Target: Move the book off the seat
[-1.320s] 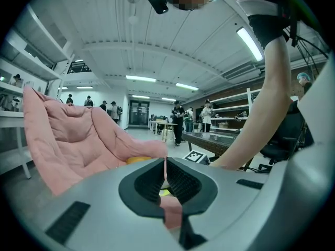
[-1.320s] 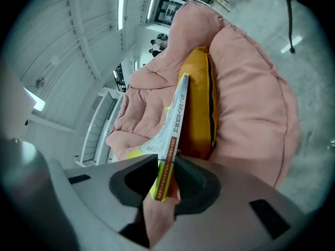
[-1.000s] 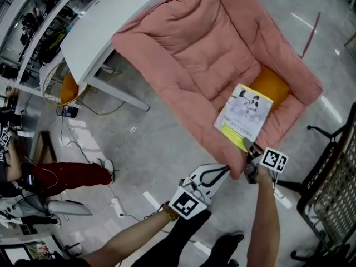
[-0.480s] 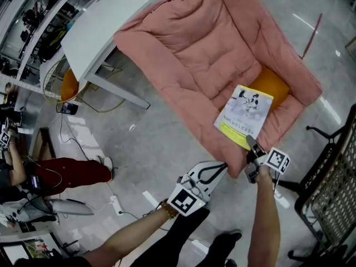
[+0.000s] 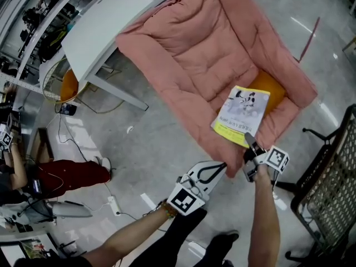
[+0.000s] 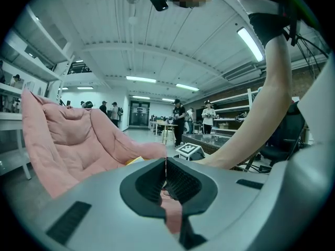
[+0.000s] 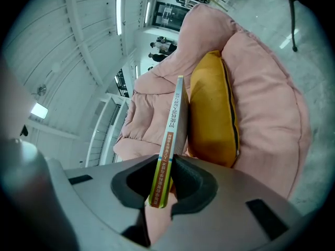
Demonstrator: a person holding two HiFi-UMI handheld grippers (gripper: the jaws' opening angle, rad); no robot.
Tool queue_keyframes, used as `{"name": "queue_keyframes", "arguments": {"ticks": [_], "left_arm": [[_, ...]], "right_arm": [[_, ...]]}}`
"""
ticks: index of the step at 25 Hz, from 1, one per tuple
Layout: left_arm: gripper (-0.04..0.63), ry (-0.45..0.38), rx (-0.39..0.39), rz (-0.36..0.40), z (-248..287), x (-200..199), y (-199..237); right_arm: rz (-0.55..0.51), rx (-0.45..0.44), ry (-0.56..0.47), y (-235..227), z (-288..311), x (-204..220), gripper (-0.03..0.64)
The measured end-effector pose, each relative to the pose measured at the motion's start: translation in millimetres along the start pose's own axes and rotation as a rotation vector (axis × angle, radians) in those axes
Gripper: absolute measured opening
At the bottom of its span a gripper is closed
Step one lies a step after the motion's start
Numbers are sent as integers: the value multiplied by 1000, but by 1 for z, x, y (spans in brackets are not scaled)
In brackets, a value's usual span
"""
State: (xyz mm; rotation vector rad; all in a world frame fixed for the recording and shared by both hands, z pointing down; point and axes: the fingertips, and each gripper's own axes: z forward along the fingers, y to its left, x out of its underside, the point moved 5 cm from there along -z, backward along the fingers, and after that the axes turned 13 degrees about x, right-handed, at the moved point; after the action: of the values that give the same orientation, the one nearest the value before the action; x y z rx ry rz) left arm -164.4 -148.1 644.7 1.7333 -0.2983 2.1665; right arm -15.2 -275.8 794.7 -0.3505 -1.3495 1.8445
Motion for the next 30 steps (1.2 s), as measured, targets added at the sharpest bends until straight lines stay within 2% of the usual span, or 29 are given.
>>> {"name": "queue_keyframes", "arguments": {"ticks": [5,18,30], "left_arm": [[0,-3,5,5,0,-4,-3],[0,-37,-10,15,19,-23,-10],[0,-48,35,48,52,-47,-33]], "right_arm": [[17,-7,-15,10,-7,-1,75],[41,-117,-63,57,-42,-15,75],[87,-152,-100,68,-102,-17,75]]}}
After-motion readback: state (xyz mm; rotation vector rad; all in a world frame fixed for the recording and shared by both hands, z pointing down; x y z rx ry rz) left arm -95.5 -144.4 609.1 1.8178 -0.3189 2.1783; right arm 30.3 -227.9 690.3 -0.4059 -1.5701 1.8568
